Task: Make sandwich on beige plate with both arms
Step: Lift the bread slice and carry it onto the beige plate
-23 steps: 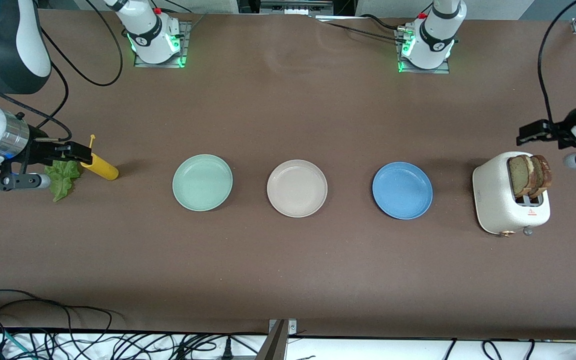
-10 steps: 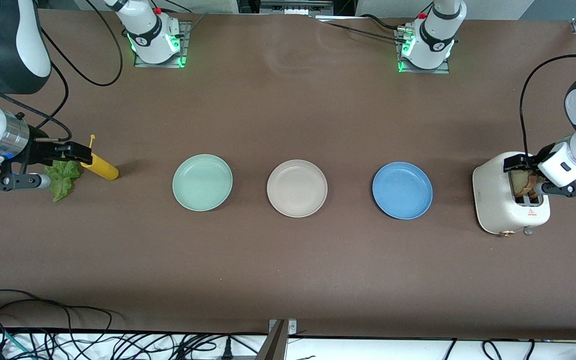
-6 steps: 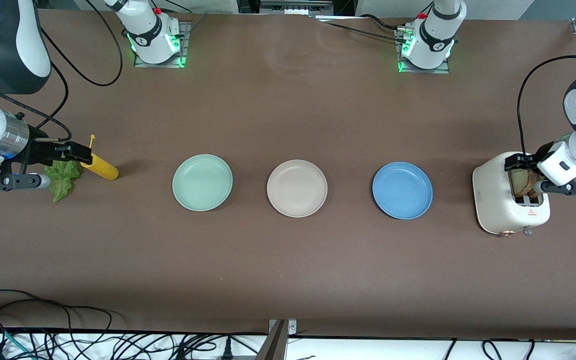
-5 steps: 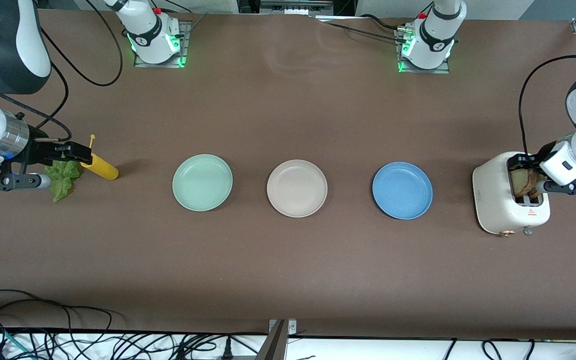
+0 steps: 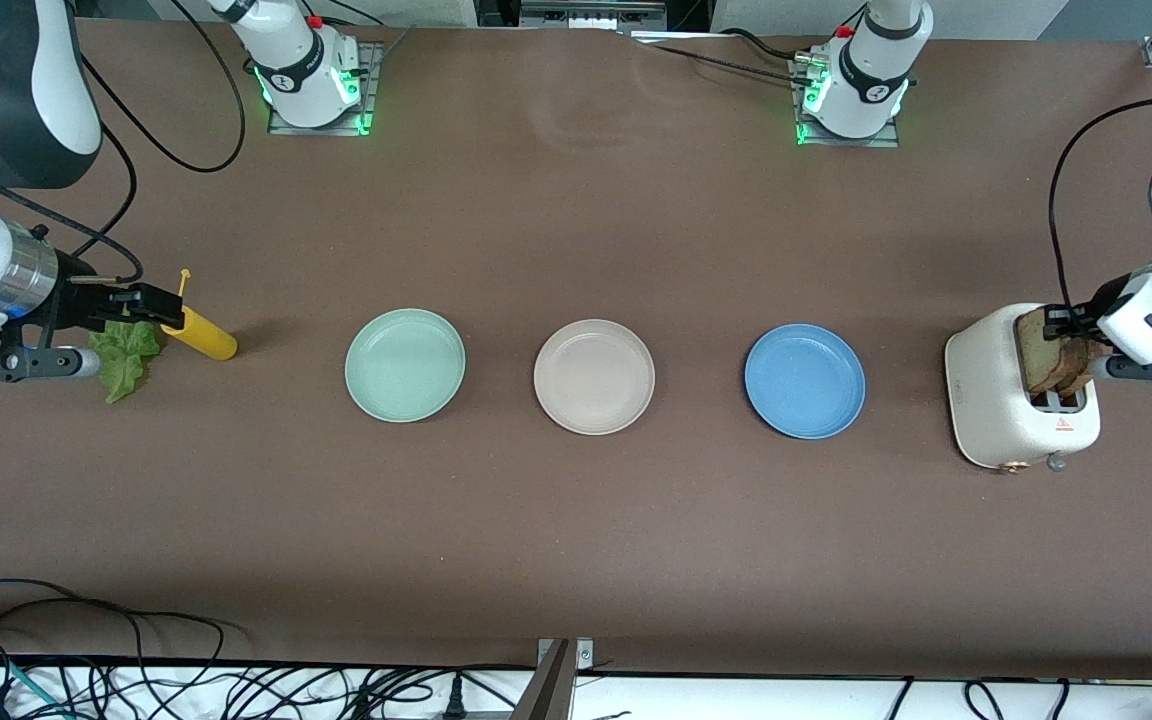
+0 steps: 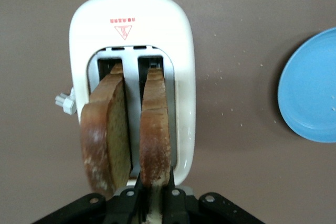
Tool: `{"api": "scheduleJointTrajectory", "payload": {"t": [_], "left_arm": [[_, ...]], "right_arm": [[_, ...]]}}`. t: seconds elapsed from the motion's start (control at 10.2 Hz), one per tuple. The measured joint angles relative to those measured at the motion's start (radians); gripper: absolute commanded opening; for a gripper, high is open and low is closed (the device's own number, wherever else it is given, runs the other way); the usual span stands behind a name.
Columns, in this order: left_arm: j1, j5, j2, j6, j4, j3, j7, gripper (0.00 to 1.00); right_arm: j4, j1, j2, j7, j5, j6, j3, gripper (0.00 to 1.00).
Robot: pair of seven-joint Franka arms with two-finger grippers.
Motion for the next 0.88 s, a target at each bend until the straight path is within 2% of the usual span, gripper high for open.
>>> {"api": "scheduleJointTrajectory", "payload": {"t": [0.2,0.39,0.68,0.88], "left_arm": [[-0.004,-0.002,-0.024,-0.171,0.119,-0.029,0.002,0.0],[-0.012,-0.075,-0.037,-0.286,0.199,-0.094,0.0,0.0],[-0.047,-0.275,-0.01,-0.301,0.208,-0.181,-0.046,0.0],[-0.137,-0.424,0.06,-0.272,0.209,-0.195,-0.154,0.0]], "right_arm": [[0.0,0.0,0.0,0.0,0.0,0.0,0.0,1.0],[0.0,-0.001,0.0,0.0,0.0,0.0,0.0,1.0],[0.0,-0.001,0.0,0.0,0.0,0.0,0.0,1.0],[0.0,-0.001,0.0,0.0,0.0,0.0,0.0,1.0]]}}
